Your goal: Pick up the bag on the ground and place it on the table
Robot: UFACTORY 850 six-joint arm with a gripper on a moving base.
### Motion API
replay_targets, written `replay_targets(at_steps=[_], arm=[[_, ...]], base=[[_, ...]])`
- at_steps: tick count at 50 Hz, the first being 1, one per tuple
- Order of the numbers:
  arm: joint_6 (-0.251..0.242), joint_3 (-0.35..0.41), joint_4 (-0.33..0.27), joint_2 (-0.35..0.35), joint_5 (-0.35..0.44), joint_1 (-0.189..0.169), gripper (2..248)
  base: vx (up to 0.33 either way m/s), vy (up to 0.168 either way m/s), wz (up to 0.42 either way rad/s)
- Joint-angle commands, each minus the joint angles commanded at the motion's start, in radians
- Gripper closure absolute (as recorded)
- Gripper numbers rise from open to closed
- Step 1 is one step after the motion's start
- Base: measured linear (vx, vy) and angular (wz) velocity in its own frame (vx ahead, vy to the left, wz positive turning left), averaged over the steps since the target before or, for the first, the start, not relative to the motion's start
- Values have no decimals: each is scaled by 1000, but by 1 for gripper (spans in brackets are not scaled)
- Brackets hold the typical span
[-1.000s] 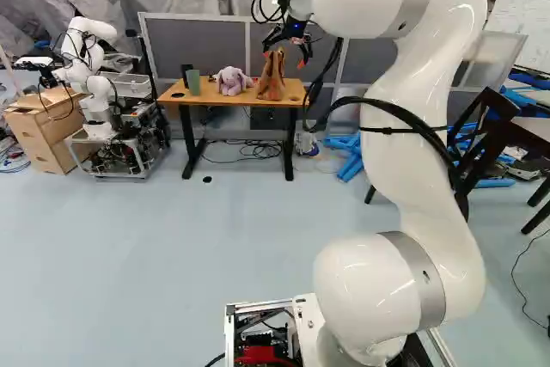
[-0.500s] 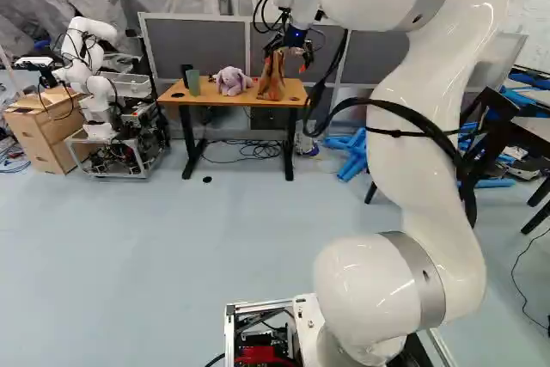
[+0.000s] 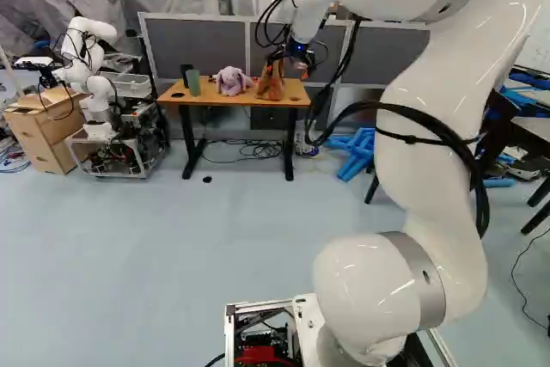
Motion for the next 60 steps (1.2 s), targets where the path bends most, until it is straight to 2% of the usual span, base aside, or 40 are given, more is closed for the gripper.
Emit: replay_targets(at_steps=[60], arm=[[-78,761,-54,335,716,-2,3]], base=[[0,0,0]])
